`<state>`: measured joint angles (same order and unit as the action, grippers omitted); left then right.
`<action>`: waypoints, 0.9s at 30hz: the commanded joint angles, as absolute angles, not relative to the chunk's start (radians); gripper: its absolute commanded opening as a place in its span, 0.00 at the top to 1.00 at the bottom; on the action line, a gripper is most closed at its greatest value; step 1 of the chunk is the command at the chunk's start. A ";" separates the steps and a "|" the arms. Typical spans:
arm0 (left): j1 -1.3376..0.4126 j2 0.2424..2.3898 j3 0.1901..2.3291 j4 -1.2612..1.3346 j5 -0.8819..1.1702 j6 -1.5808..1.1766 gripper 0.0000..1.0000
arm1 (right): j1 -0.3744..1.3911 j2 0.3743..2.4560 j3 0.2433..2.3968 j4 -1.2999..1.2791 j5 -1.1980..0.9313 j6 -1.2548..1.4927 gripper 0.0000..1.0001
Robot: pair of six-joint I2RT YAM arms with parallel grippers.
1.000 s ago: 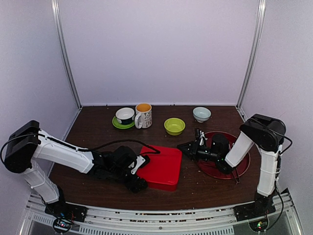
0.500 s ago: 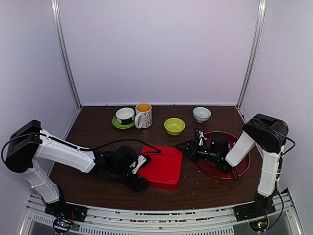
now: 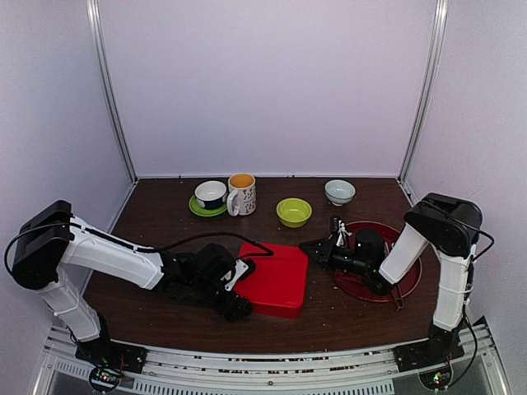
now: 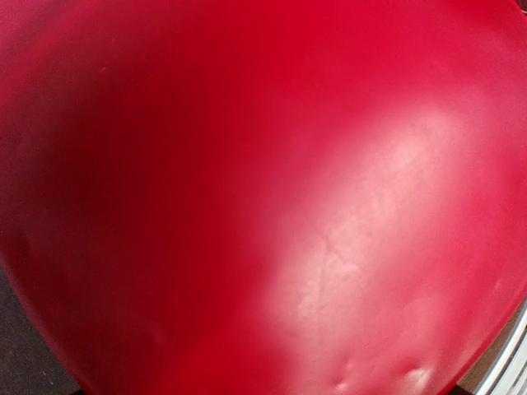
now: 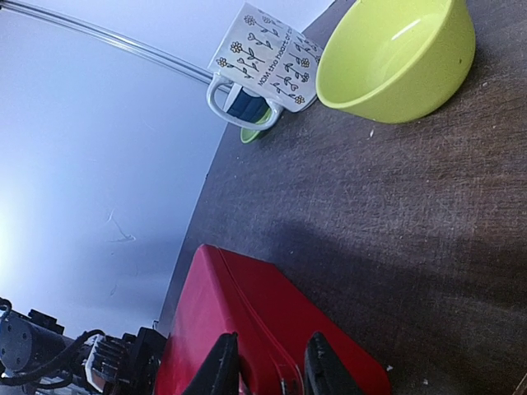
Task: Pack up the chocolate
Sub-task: Press the box lid onto the packing box.
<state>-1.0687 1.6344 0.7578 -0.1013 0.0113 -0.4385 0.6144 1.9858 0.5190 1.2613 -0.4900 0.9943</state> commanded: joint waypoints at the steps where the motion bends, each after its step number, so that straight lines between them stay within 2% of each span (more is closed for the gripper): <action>1: -1.066 1.671 0.784 -0.037 0.021 -0.481 0.17 | 0.665 2.031 0.480 1.034 -0.512 0.968 0.75; 7: -1.066 1.670 0.787 -0.045 0.017 -0.485 0.17 | 0.667 2.008 0.481 1.014 -0.502 0.955 0.80; 12: -1.066 1.656 0.792 -0.064 -0.001 -0.487 0.16 | 0.668 1.948 0.487 0.975 -0.488 0.930 0.76; 19: -1.065 1.588 0.792 -0.097 -0.053 -0.489 0.10 | 0.664 1.712 0.578 0.659 -0.400 0.764 0.61; 22: -1.064 1.546 0.798 -0.131 -0.081 -0.482 0.06 | 0.658 1.641 0.623 0.567 -0.385 0.721 0.48; 25: -1.057 1.487 0.810 -0.191 -0.108 -0.464 0.02 | 0.657 1.565 0.664 0.472 -0.347 0.662 0.42; 27: -1.049 1.438 0.811 -0.228 -0.118 -0.452 0.02 | 0.649 1.516 0.688 0.419 -0.333 0.635 0.29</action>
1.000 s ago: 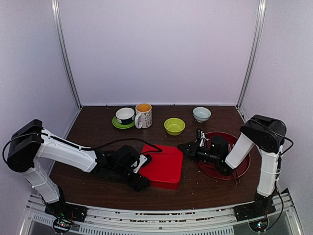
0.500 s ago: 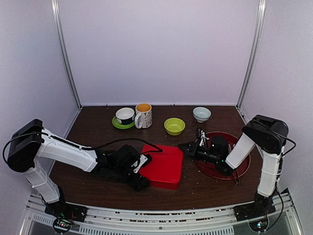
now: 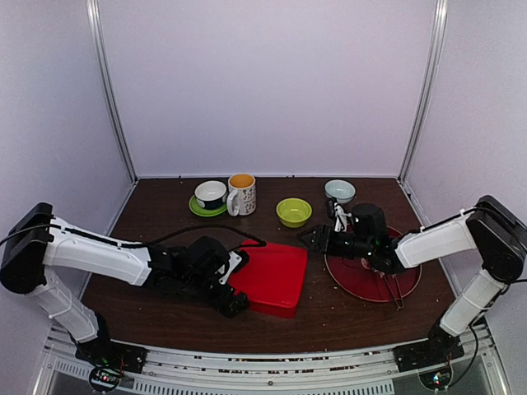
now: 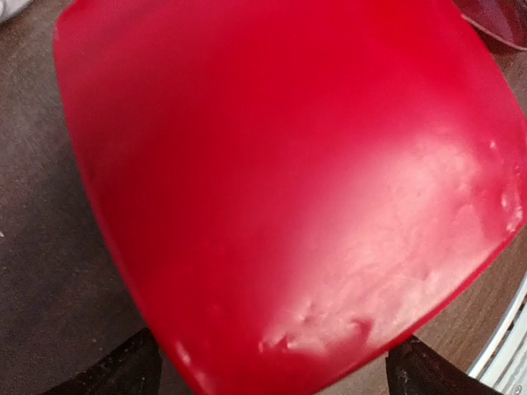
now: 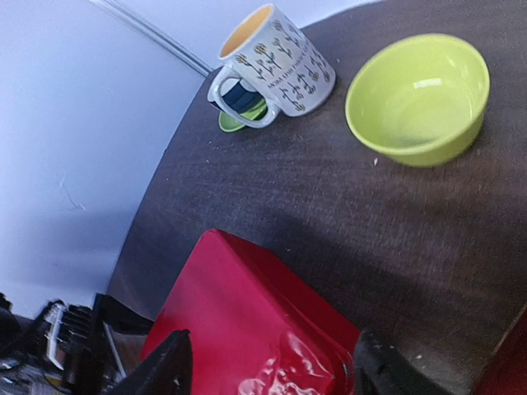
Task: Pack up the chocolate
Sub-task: Press the box lid onto the packing box, then reset both arms
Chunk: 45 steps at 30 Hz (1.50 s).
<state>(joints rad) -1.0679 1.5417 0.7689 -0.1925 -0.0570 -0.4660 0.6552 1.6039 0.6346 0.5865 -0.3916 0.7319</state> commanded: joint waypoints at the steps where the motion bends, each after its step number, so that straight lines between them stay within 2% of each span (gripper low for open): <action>1: -1.045 1.413 0.811 -0.247 -0.122 -0.446 0.02 | 0.644 1.494 0.699 0.397 -0.331 0.621 0.20; 2: -1.042 1.389 0.813 -0.266 -0.128 -0.441 0.02 | 0.639 1.467 0.709 0.375 -0.329 0.607 0.09; 3: -1.037 1.363 0.815 -0.291 -0.135 -0.438 0.02 | 0.635 1.439 0.717 0.353 -0.322 0.593 0.02; 4: -1.032 1.340 0.818 -0.319 -0.145 -0.435 0.02 | 0.628 1.412 0.727 0.320 -0.313 0.577 0.00; 11: -0.970 1.134 0.821 -0.441 -0.166 -0.410 0.02 | 0.610 1.158 0.727 0.174 -0.182 0.425 0.00; 18: -0.751 0.964 0.813 -0.469 -0.128 -0.354 0.02 | 0.601 0.921 0.688 0.035 0.110 0.293 0.00; 24: -0.611 0.917 0.818 -0.421 -0.289 -0.349 0.02 | 0.593 0.795 0.643 -0.017 0.413 0.194 0.00; 26: -0.513 0.907 0.818 -0.409 -0.266 -0.372 0.02 | 0.567 0.758 0.603 0.015 0.483 0.150 0.00; 33: -0.296 0.845 0.737 -0.256 -0.305 -0.316 0.02 | 0.392 0.631 0.385 0.231 0.471 0.105 0.00; 39: -0.243 0.838 0.667 -0.063 -0.429 -0.155 0.02 | 0.275 0.719 0.312 0.320 0.479 0.067 0.00; 44: -0.177 0.911 0.576 0.124 -0.440 -0.056 0.02 | 0.235 0.786 0.077 0.855 0.358 -0.096 0.09; 45: -0.151 0.926 0.549 0.161 -0.428 -0.053 0.02 | 0.227 0.815 0.069 0.894 0.356 -0.108 0.10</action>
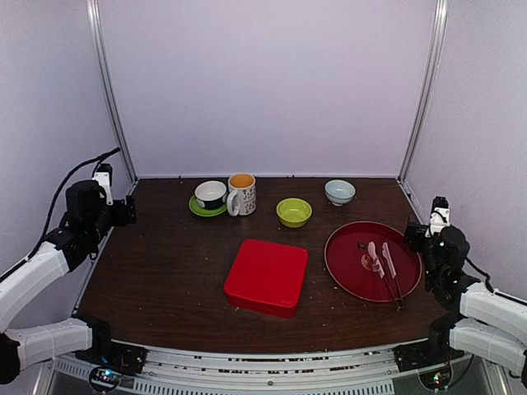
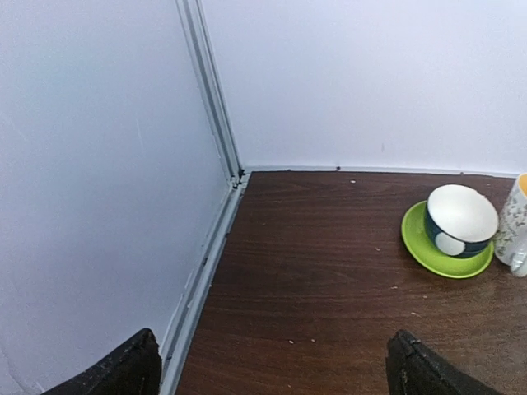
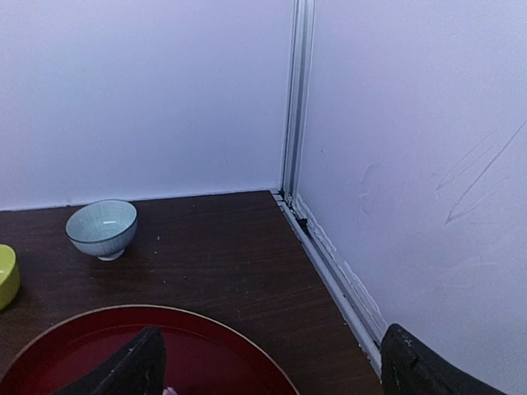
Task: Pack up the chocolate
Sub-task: Reset both arms
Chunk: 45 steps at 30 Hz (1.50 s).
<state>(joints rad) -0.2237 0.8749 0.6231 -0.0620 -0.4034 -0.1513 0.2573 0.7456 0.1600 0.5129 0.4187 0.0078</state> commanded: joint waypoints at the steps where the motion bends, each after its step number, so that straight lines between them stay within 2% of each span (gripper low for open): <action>1: -0.125 0.940 0.521 0.212 -0.409 -0.054 0.02 | 0.220 0.840 0.073 0.894 0.345 -0.119 0.10; 8: -0.035 1.073 0.386 0.534 -0.293 -0.023 0.02 | 0.167 1.010 0.085 0.992 0.183 -0.090 0.09; 13: -0.026 1.188 0.386 0.629 -0.288 0.022 0.02 | 0.125 1.090 0.094 1.091 0.163 -0.069 0.09; 21: 0.001 1.232 0.354 0.735 -0.248 0.052 0.02 | 0.080 1.125 0.102 1.129 0.060 -0.013 0.09; 28: 0.008 1.277 0.363 0.801 -0.199 0.049 0.04 | 0.078 1.330 0.116 1.315 0.074 -0.011 0.08; 29: 0.007 1.298 0.346 0.872 -0.178 0.046 0.03 | 0.078 1.378 0.125 1.356 0.073 -0.016 0.07; 31: 0.009 1.354 0.312 0.997 -0.149 0.051 0.02 | 0.078 1.353 0.167 1.243 0.071 -0.016 0.05; 33: 0.009 1.386 0.326 0.986 -0.124 0.061 0.02 | 0.078 1.345 0.229 1.102 0.027 -0.032 0.01; 36: 0.020 1.400 0.359 0.932 -0.118 0.047 0.03 | 0.077 1.358 0.232 1.121 0.025 -0.032 0.00; 40: 0.026 1.422 0.342 0.989 -0.121 0.037 0.02 | 0.077 1.360 0.253 1.085 0.121 0.003 0.00; 45: 0.028 1.427 0.335 1.008 -0.130 0.034 0.02 | 0.077 1.359 0.253 1.082 0.123 0.005 0.00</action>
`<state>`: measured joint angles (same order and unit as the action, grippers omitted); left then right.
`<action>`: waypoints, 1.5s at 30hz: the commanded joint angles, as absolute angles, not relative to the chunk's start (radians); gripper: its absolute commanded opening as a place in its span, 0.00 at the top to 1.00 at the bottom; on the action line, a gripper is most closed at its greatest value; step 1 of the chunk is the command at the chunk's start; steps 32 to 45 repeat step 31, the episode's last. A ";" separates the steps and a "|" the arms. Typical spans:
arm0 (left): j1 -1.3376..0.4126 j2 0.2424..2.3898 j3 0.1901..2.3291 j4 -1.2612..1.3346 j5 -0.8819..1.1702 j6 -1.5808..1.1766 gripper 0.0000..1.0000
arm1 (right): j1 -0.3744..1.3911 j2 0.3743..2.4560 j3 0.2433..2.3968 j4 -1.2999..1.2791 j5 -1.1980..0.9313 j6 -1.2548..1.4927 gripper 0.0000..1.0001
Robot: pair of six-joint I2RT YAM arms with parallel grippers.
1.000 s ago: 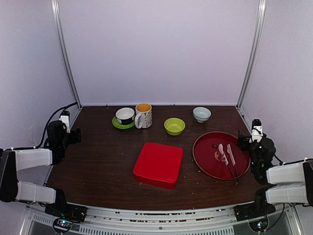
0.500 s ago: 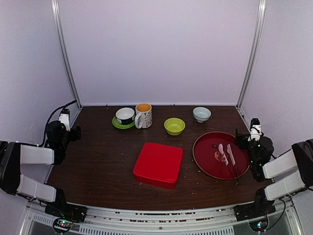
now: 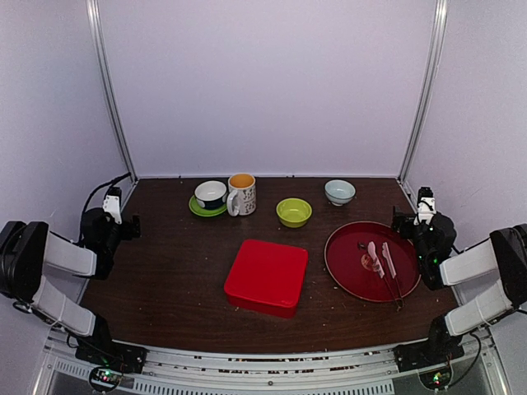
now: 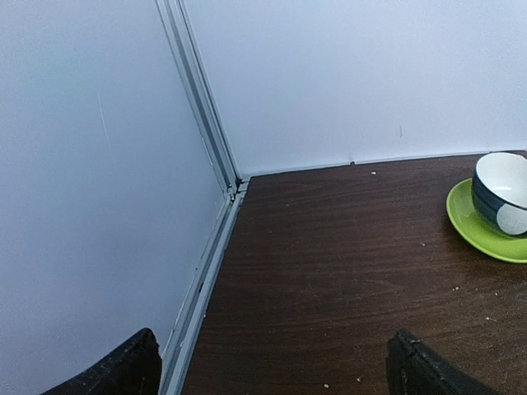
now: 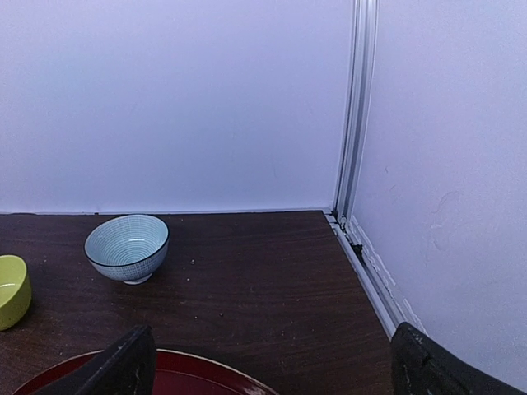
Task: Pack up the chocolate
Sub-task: Reset both arms
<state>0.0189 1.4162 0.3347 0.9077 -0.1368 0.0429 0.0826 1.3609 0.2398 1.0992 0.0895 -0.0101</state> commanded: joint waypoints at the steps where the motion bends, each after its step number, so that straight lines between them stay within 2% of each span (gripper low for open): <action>1: 0.028 1.425 0.334 1.004 -0.132 0.031 0.02 | 0.076 1.359 0.252 1.083 0.123 0.005 0.00; 45: 0.028 1.424 0.331 1.011 -0.141 0.031 0.02 | 0.077 1.359 0.258 1.071 0.121 0.008 0.00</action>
